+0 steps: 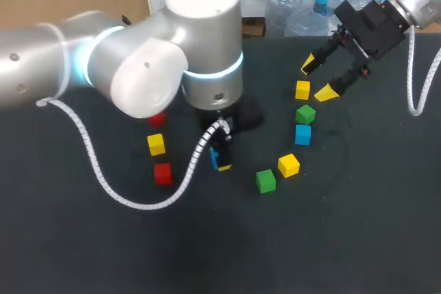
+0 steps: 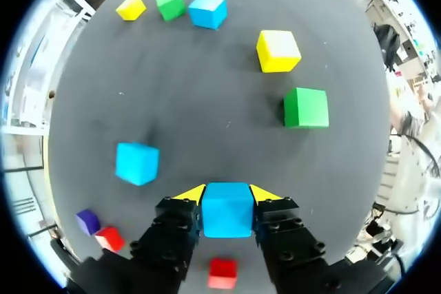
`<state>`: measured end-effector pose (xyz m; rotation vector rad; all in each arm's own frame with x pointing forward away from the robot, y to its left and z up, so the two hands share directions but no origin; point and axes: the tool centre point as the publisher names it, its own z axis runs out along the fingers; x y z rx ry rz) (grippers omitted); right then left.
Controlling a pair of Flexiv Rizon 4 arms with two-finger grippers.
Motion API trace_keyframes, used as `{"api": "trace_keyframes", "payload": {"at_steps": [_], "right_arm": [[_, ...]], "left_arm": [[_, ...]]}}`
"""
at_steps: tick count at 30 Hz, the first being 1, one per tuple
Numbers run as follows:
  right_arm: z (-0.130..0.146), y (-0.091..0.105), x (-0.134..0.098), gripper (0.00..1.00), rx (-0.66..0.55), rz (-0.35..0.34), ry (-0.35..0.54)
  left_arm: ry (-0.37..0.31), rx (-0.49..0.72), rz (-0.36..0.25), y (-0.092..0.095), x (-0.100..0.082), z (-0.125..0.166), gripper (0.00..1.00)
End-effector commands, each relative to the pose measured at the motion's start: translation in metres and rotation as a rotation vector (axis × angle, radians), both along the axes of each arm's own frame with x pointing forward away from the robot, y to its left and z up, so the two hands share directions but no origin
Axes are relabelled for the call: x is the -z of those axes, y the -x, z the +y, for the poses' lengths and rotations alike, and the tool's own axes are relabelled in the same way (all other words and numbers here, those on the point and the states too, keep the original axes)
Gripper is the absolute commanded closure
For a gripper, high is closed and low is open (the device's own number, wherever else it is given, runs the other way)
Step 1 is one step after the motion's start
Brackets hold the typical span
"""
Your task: Place the blue cubes, place green cubes on the blue cubes, place the yellow cubes on the green cubes, then place the red cubes on the yellow cubes, and place purple cube on the red cubes.
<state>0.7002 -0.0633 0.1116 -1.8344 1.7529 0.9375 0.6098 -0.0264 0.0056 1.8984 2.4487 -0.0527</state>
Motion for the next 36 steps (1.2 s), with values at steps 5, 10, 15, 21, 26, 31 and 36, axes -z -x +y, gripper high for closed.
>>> {"api": "trace_keyframes", "payload": {"at_steps": [5, 10, 15, 21, 26, 31, 36], "right_arm": [[0.000, 0.000, 0.000, 0.00, 0.000, -0.002, -0.001], [0.000, 0.000, 0.000, 0.00, 0.000, -0.002, -0.001], [0.000, 0.000, 0.000, 0.00, 0.000, -0.002, -0.001], [0.000, 0.000, 0.000, 0.00, 0.000, -0.002, -0.001], [0.000, 0.000, 0.000, 0.00, 0.000, -0.002, -0.001], [0.000, 0.000, 0.000, 0.00, 0.000, -0.002, -0.001], [0.000, 0.000, 0.000, 0.00, 0.000, -0.002, -0.001]], "left_arm": [[0.046, 0.032, -0.031, -0.015, -0.019, 0.035, 1.00], [0.045, 0.027, -0.065, -0.035, -0.035, 0.055, 1.00], [-0.002, 0.048, -0.110, -0.051, -0.060, 0.053, 1.00], [-0.043, 0.100, -0.161, -0.062, -0.084, 0.037, 1.00], [-0.037, 0.149, -0.165, -0.070, -0.088, 0.022, 1.00], [-0.031, 0.184, -0.158, -0.080, -0.084, 0.005, 1.00], [-0.016, 0.226, -0.152, -0.092, -0.081, -0.013, 1.00]]}}
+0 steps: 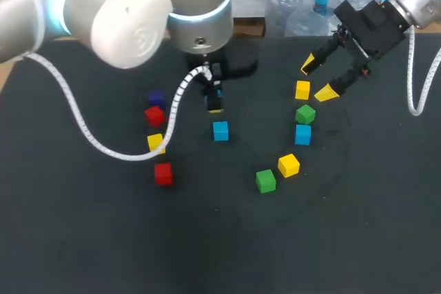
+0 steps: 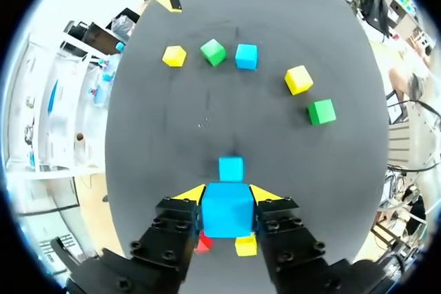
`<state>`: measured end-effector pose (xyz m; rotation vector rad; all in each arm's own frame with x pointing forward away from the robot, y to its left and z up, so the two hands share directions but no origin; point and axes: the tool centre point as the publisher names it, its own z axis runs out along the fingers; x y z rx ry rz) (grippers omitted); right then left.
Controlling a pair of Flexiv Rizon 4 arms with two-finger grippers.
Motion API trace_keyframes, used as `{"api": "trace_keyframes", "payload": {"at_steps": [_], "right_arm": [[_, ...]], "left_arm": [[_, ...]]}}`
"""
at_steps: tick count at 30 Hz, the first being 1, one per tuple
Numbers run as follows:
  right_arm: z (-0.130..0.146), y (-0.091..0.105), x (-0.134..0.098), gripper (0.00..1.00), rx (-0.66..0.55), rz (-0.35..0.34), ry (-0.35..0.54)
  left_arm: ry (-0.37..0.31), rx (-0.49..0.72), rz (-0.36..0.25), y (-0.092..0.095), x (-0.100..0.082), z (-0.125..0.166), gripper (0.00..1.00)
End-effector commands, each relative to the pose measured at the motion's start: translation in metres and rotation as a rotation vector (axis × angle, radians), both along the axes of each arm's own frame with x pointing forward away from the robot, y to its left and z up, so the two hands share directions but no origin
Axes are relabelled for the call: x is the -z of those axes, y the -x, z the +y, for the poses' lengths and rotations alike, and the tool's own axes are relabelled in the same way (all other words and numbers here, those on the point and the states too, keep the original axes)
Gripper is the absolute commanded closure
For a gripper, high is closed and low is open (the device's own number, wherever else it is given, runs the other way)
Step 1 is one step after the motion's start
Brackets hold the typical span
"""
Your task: Place the blue cubes, place green cubes on the blue cubes, place the yellow cubes on the green cubes, then place the red cubes on the yellow cubes, and place purple cube on the red cubes.
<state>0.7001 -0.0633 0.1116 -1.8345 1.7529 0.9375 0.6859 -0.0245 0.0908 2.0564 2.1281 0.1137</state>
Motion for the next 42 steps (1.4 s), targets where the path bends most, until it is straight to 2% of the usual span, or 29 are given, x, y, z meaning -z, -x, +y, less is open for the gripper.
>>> {"api": "trace_keyframes", "payload": {"at_steps": [1, 6, 13, 18, 24, 32, 42], "right_arm": [[0.000, 0.000, 0.000, 0.00, 0.000, -0.002, -0.001], [0.000, 0.000, 0.000, 0.00, 0.000, -0.002, -0.001], [0.000, 0.000, 0.000, 0.00, 0.000, -0.002, -0.001], [0.000, 0.000, 0.000, 0.00, 0.000, -0.002, -0.001], [0.000, 0.000, 0.000, 0.00, 0.000, -0.002, -0.001], [0.000, 0.000, 0.000, 0.00, 0.000, -0.002, -0.001], [0.000, 0.000, 0.000, 0.00, 0.000, -0.002, -0.001]], "left_arm": [[-0.017, 0.016, 0.030, -0.018, 0.005, -0.018, 1.00], [-0.017, 0.039, 0.054, -0.023, 0.010, -0.035, 1.00], [-0.054, 0.040, 0.095, -0.024, 0.029, -0.051, 1.00], [-0.056, 0.018, 0.113, -0.023, 0.042, -0.052, 1.00], [-0.083, -0.032, 0.092, -0.021, 0.055, -0.047, 1.00], [-0.038, -0.058, 0.113, -0.029, 0.075, -0.045, 1.00], [-0.048, -0.044, 0.176, -0.042, 0.094, -0.047, 1.00]]}}
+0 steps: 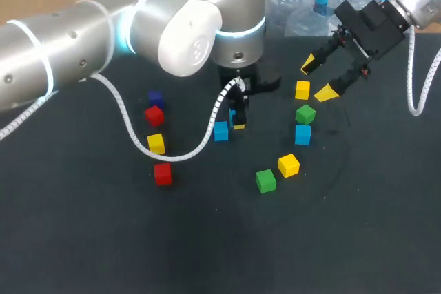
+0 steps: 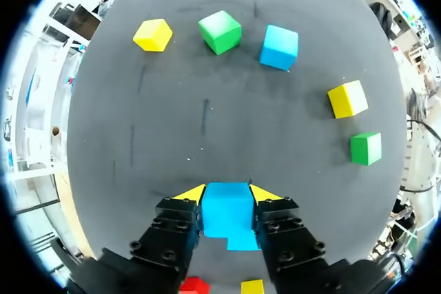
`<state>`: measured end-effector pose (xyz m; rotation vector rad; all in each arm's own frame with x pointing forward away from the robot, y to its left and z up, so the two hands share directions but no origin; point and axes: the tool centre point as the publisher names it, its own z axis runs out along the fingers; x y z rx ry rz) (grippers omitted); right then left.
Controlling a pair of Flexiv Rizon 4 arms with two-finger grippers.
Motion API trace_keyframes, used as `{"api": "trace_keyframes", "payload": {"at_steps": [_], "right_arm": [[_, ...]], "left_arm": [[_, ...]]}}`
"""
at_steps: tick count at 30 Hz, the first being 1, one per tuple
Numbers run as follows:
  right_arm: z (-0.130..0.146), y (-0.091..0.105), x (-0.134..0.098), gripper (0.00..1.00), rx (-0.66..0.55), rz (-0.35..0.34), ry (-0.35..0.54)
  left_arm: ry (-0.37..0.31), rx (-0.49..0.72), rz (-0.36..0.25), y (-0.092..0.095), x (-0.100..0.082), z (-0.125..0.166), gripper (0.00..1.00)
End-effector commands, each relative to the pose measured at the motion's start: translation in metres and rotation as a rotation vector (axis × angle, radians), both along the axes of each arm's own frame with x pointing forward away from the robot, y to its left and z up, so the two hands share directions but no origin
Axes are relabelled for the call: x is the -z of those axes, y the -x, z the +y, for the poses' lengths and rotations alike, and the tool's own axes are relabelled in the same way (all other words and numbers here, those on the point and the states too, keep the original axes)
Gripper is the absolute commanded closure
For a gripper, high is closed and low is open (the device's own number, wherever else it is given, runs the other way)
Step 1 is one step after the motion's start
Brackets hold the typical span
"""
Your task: Place the blue cubes, place green cubes on the blue cubes, place the yellow cubes on the green cubes, then place the red cubes on the yellow cubes, and place purple cube on the red cubes.
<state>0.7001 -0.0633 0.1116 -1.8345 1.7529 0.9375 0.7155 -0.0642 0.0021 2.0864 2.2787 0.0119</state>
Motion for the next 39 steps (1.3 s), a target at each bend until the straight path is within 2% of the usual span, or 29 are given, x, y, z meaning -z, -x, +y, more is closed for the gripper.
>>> {"api": "trace_keyframes", "payload": {"at_steps": [1, 12, 17, 22, 39], "right_arm": [[0.000, 0.000, 0.000, 0.00, 0.000, -0.001, -0.001], [0.000, 0.000, 0.000, 0.00, 0.000, -0.001, -0.001], [0.000, 0.000, 0.000, 0.00, 0.000, -0.001, -0.001], [0.000, 0.000, 0.000, 0.00, 0.000, -0.001, -0.001], [0.000, 0.000, 0.000, 0.00, 0.000, -0.001, -0.001]], "left_arm": [[-0.013, 0.010, 0.035, -0.014, 0.005, -0.008, 1.00], [-0.018, 0.015, 0.077, -0.019, 0.015, -0.010, 1.00], [-0.045, 0.020, 0.128, -0.014, 0.015, -0.011, 1.00], [-0.049, 0.018, 0.145, -0.006, 0.012, -0.011, 1.00], [-0.025, -0.001, 0.102, 0.025, 0.004, -0.014, 1.00]]}}
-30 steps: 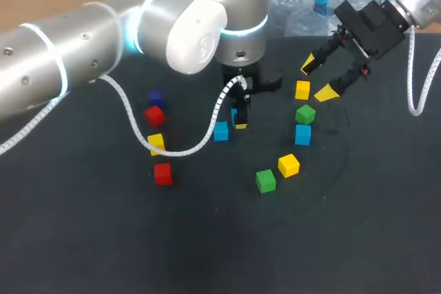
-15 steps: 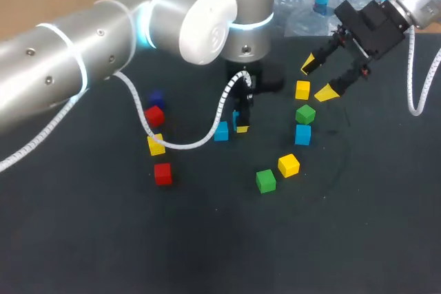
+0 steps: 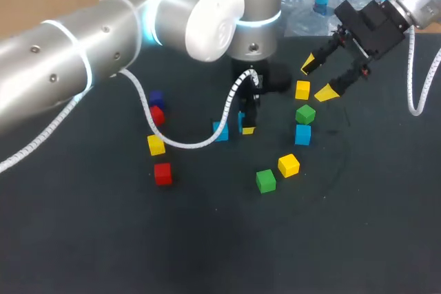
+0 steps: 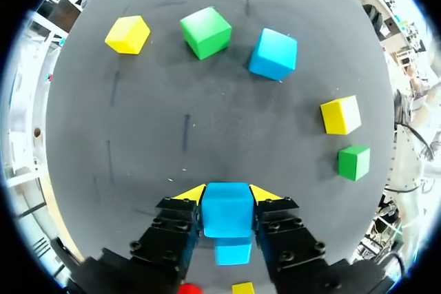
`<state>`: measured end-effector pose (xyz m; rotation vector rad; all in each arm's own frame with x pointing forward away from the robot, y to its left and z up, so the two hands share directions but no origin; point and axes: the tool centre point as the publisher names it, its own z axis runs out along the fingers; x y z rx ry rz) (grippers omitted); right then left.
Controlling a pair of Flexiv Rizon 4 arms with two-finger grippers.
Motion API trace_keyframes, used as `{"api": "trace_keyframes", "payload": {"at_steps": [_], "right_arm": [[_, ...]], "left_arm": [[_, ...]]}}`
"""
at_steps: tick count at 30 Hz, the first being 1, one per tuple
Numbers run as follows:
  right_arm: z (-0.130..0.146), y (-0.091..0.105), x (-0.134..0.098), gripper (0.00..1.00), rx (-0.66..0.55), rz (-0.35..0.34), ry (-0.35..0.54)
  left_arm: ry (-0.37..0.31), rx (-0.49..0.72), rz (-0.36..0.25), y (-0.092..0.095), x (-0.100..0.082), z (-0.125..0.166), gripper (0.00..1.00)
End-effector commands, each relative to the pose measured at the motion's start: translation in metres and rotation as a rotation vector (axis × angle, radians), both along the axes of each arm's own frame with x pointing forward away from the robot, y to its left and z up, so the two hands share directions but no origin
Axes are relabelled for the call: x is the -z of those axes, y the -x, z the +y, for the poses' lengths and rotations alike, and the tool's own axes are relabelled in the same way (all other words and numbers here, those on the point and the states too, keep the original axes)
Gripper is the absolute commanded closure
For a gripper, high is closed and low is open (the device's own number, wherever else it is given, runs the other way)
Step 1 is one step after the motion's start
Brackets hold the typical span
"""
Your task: Place the blue cubes, place green cubes on the blue cubes, place the yellow cubes on the green cubes, then place the red cubes on the yellow cubes, and place purple cube on the red cubes.
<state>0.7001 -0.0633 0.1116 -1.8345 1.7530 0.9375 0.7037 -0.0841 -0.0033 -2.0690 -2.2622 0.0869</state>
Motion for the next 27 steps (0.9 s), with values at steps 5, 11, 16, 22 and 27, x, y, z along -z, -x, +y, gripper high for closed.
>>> {"api": "trace_keyframes", "payload": {"at_steps": [5, 11, 16, 22, 27], "right_arm": [[0.0000, 0.0004, 0.0002, 0.00, 0.000, -0.001, -0.001], [0.0000, 0.0004, 0.0002, 0.00, 0.000, -0.001, -0.001], [0.0000, 0.0004, 0.0002, 0.00, 0.000, -0.001, -0.001], [0.0000, 0.0004, 0.0002, 0.00, 0.000, -0.001, -0.001], [0.0000, 0.0004, 0.0002, 0.00, 0.000, -0.001, -0.001]], "left_arm": [[0.007, -0.002, -0.054, 0.0185, -0.0010, 0.0070, 1.00], [0.004, -0.005, -0.055, 0.0203, 0.0002, 0.0087, 1.00], [-0.001, -0.008, -0.057, 0.0213, 0.0014, 0.0093, 1.00], [0.000, -0.006, -0.048, 0.0217, 0.0057, 0.0072, 1.00], [-0.004, -0.003, -0.054, 0.0202, 0.0060, 0.0066, 1.00]]}}
